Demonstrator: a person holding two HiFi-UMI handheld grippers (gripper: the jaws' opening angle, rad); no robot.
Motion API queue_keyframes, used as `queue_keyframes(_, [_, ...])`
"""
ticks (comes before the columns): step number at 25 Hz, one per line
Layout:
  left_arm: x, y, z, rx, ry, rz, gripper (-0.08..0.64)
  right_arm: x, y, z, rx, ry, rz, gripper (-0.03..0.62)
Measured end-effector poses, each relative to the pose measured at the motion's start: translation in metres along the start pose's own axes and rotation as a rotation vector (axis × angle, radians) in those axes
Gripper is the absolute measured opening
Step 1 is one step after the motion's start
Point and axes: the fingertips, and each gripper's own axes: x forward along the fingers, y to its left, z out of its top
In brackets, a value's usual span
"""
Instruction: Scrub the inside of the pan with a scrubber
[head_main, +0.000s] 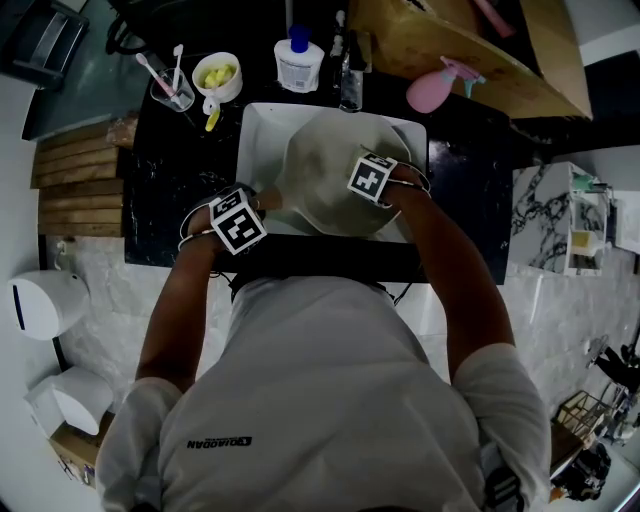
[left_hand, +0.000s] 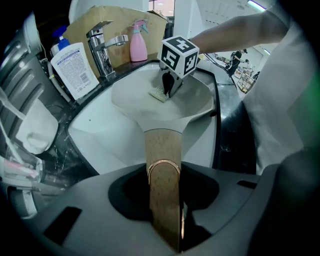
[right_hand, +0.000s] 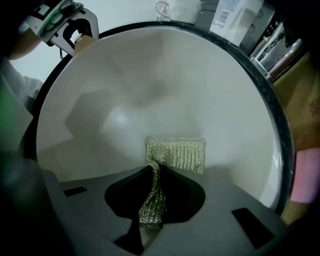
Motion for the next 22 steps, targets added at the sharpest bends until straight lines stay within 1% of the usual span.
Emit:
queue_keyframes(5, [-0.001,-0.001,0.0,0.0,0.001,-0.001,0.141,0.001,0.021,-0.01,0.001,0.054,0.088,0.071])
queue_keyframes(8, [-0.001,0.0,0.0,0.001,0.002,0.002,0.14,0.001,0.036,-0.02,0.027,0.107,0.15,0.071])
queue_keyframes(10, [0.0,0.0,0.0,0.001,0.003,0.003,0.14,0.002,0.046,-0.023,0.039,0.122,0.196,0.071])
queue_keyframes(17, [-0.001,0.0,0.001,0.002,-0.003,-0.001,0.14,0.001,0.075,-0.019,0.072,0.129,0.359,0.071])
queue_keyframes(22, [-0.001,-0.001,0.001,-0.001,-0.005,-0.004,0.141,0.0,0.084,-0.014,0.101,0.12,0.412,0.072])
